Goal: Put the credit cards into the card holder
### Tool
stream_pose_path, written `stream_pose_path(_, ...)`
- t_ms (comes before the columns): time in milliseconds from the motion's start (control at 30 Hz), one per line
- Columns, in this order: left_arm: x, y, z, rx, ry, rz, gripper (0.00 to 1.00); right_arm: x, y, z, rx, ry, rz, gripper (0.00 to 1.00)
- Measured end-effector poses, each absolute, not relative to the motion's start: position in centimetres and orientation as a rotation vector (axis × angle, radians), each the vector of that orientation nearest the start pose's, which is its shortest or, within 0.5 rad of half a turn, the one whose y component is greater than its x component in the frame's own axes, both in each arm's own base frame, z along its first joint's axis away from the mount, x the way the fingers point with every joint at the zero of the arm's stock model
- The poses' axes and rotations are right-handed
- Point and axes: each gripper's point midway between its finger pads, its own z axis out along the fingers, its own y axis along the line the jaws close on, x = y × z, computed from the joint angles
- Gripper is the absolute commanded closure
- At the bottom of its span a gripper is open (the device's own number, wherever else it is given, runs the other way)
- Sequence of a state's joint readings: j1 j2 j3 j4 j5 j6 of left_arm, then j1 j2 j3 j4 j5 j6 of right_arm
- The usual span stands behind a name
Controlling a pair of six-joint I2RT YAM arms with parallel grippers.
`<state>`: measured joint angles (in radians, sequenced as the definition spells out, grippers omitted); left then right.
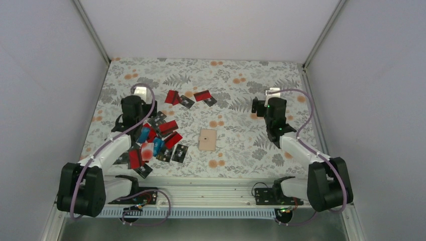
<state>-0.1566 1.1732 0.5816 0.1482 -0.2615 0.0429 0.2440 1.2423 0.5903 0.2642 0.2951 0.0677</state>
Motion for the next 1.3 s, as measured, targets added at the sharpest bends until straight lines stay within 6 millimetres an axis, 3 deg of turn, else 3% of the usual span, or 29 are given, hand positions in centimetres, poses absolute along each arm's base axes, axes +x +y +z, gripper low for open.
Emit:
stream_pose_path(167, 37.1, 0.2, 14.0, -0.020, 1.963, 0.215, 0.00, 38.4, 2.2, 14.1, 0.043, 1.937, -0.143, 0.00)
stream_pose_path(433, 38.5, 1.8, 10.2, -0.035, 1.944, 0.173, 0.00, 38.8, 0.7, 11.6, 0.046, 1.890, -0.165, 0.00)
stream_pose_path(600, 39.8, 1.8, 11.6, 0.001, 1.846, 0.123, 0.00, 39.7, 0.2, 12.3, 0.047, 1.816, -0.109, 0.00)
stream_pose_path(733, 39.6, 2.0, 11.6, 0.010, 1.814, 0.105, 0.00, 40.2, 0.1, 12.4, 0.025, 1.805, -0.055, 0.00)
stream_pose_path(833, 39.5, 1.7, 12.0, 0.023, 1.793, 0.094, 0.00, 39.7, 0.2, 13.1, -0.005, 1.750, 0.004, 0.00)
stream_pose_path(933, 39.6, 1.6, 12.5, 0.028, 1.771, 0.090, 0.00, 39.2, 0.3, 12.4, -0.025, 1.759, 0.035, 0.00)
stream_pose_path(1300, 39.8, 1.1, 13.0, 0.054, 1.748, 0.093, 0.00, 39.2, 1.2, 13.3, -0.072, 1.721, 0.088, 0.00)
